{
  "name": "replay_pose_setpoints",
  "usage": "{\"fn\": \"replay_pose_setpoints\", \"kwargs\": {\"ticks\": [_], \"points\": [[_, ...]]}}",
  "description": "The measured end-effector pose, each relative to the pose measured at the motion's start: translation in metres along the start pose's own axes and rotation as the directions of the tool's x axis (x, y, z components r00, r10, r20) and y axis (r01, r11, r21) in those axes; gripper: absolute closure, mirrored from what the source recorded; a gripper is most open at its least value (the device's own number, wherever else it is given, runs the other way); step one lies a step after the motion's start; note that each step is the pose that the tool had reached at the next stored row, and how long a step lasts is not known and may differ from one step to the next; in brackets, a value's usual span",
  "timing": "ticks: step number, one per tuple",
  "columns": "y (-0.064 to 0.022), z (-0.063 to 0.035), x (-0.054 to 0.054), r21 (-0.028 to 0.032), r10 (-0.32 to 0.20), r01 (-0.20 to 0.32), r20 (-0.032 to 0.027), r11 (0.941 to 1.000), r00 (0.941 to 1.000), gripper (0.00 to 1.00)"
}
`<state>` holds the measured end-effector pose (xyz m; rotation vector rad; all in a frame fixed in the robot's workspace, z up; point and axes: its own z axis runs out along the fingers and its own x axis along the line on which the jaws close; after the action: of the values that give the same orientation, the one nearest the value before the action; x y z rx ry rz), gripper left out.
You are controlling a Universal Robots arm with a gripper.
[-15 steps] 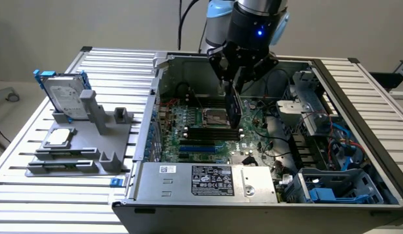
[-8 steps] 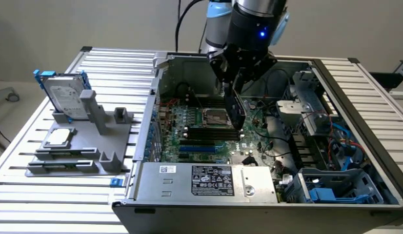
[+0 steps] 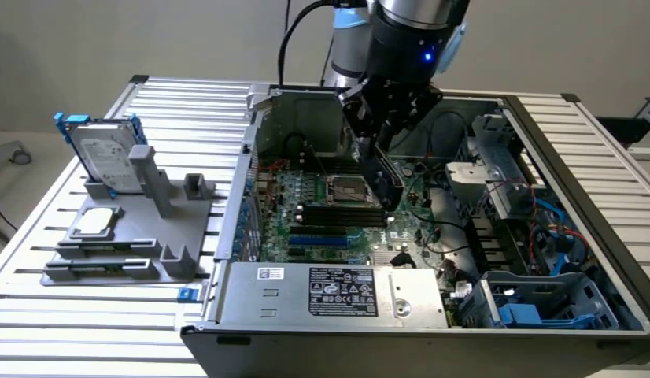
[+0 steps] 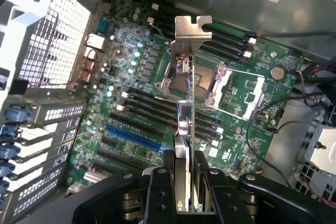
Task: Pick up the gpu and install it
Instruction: 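Insert the gpu into the slot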
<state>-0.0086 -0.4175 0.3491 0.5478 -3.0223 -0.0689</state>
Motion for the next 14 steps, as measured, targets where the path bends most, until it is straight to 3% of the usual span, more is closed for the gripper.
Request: {"fn": "replay_pose_setpoints", "kwargs": {"ticks": [4,8,10,14], "points": [[-0.0001,0.0008,0.0,0.0035,-0.072,0.072,-0.0039,0.9974,0.9974,0.73],[-0.0002,0.0017,-0.0001,0.0024,-0.144,0.144,-0.006,0.9895,0.9895,0.73],[-0.0002,0.0023,-0.0002,-0.0032,-0.179,0.179,-0.004,0.9838,0.9838,0.73],[-0.0002,0.0033,-0.0002,-0.0229,-0.243,0.243,0.0063,0.9697,0.97,0.73]]}}
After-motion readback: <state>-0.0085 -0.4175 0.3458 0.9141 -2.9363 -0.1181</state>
